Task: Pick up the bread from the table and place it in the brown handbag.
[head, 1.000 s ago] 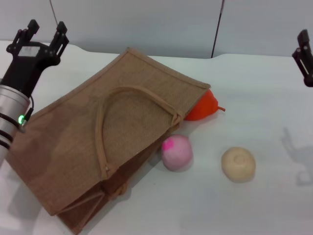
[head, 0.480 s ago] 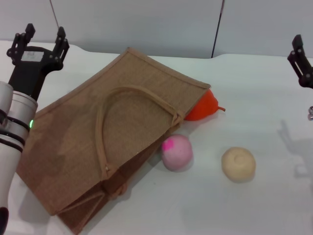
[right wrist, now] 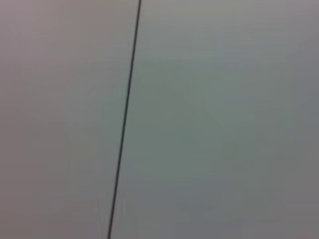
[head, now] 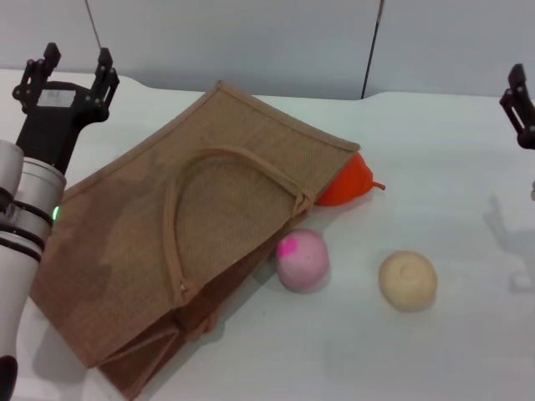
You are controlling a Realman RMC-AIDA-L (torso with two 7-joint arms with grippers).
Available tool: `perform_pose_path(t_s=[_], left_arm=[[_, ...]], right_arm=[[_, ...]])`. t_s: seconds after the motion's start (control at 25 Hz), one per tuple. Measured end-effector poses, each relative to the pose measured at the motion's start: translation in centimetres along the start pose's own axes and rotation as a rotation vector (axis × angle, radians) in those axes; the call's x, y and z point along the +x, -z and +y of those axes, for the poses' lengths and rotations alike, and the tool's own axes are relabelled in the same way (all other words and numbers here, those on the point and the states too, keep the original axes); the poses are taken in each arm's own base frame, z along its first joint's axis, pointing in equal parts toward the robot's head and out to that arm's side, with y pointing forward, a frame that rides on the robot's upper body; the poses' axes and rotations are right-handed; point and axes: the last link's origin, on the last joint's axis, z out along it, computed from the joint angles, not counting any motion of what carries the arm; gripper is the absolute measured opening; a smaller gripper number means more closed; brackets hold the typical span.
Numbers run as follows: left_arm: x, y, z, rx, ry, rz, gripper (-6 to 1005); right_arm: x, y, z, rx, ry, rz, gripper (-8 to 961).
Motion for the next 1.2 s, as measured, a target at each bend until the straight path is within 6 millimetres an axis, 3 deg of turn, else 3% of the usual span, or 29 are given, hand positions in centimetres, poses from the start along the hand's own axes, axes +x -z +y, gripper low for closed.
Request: perform_pose_path(t_s=[0.64, 1.2], left_arm=[[0.1, 0.1, -0.3, 0.018, 0.004, 0.008, 707], [1.2, 2.0, -1.2, 0.045, 0.000, 0.113, 707]], right_arm=[[0.3, -0.3, -0.1, 0.008, -0.003, 0.020, 894], [1.5, -0.2, -0.6, 0.024, -0.005, 0.102, 893]])
